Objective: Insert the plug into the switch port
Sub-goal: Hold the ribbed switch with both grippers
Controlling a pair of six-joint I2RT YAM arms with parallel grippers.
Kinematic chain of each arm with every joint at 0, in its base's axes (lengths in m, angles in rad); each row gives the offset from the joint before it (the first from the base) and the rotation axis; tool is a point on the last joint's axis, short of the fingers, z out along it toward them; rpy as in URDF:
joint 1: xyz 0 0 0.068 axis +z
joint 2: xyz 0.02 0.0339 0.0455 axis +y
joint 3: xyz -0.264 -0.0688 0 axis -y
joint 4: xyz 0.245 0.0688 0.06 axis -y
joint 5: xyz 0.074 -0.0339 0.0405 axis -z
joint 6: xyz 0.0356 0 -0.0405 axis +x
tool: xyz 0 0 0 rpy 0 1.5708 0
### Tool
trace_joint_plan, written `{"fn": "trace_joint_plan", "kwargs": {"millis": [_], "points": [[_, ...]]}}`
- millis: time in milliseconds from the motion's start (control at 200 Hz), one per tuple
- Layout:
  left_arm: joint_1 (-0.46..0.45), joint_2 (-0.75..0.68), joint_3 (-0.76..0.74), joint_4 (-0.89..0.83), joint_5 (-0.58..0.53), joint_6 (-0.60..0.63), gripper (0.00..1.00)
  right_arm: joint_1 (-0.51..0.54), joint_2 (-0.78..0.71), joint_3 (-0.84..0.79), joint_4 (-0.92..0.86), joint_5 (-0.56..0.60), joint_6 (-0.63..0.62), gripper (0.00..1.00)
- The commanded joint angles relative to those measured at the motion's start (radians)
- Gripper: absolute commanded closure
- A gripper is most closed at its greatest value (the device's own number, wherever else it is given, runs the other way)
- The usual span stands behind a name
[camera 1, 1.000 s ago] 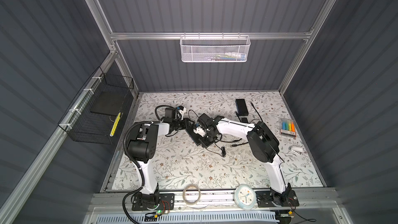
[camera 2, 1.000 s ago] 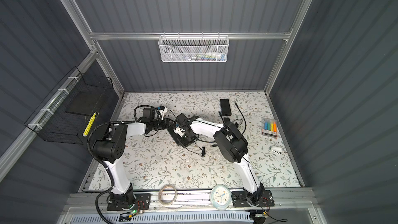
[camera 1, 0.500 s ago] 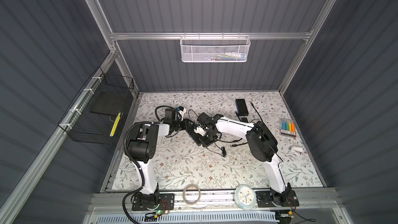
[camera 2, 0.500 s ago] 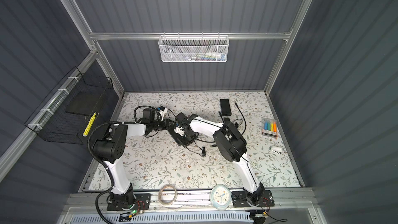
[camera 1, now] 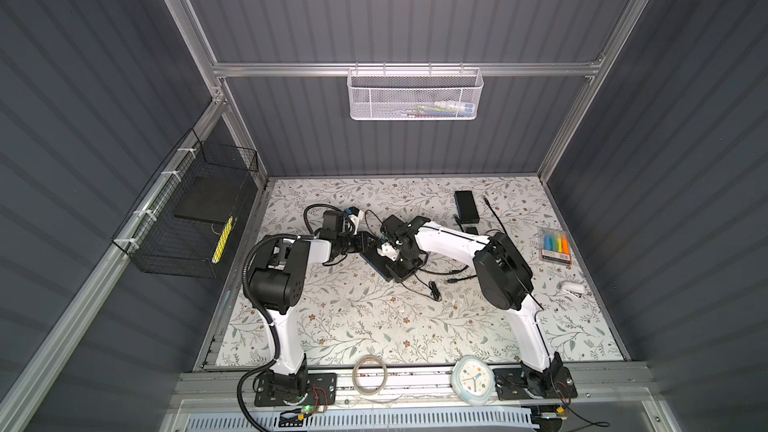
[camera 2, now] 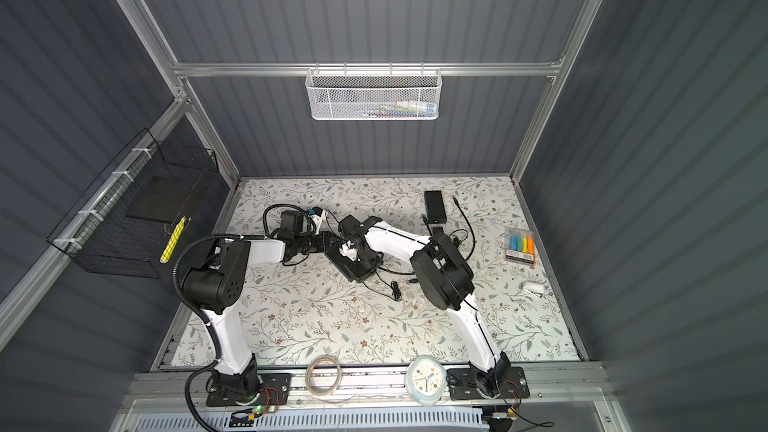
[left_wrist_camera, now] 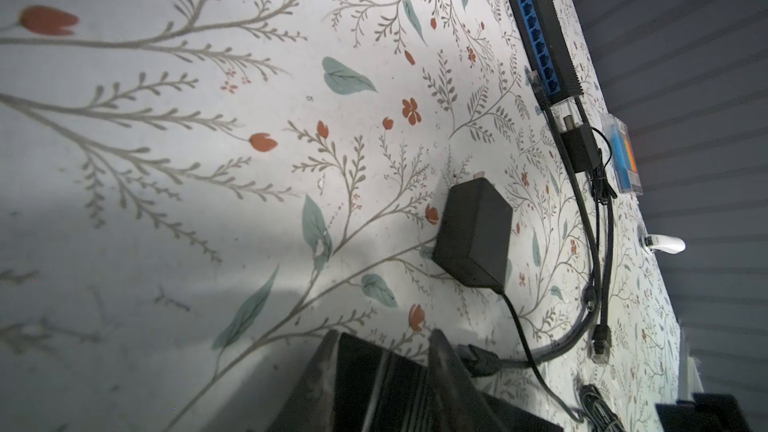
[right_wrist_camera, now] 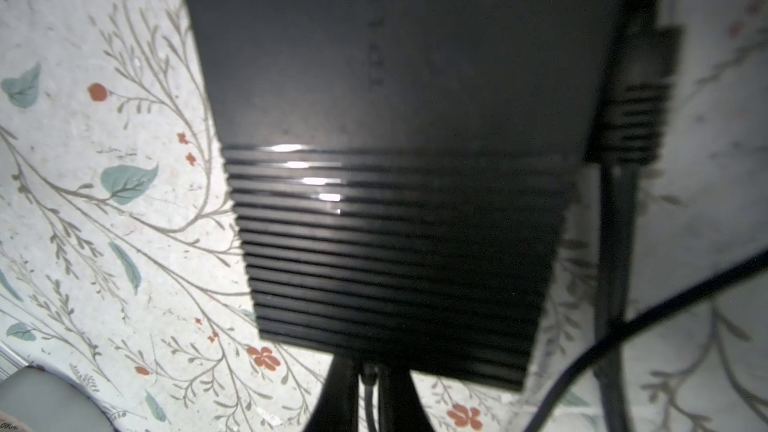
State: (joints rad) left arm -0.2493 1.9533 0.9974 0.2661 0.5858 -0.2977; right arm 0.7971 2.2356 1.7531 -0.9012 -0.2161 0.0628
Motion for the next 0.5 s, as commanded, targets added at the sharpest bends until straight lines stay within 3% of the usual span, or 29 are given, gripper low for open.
{"fn": "trace_joint_plan", "kwargs": {"millis": [0,495], "points": [[-0.045,0.012,-0.035,-0.059,0.043,0.014,0.64,-0.006,0.027,0.046,0.057,0.003,-0.017,1.00],[-0.086,0.012,-0.069,-0.003,0.071,-0.022,0.64,-0.017,0.041,0.101,0.087,-0.006,-0.035,1.00]]}}
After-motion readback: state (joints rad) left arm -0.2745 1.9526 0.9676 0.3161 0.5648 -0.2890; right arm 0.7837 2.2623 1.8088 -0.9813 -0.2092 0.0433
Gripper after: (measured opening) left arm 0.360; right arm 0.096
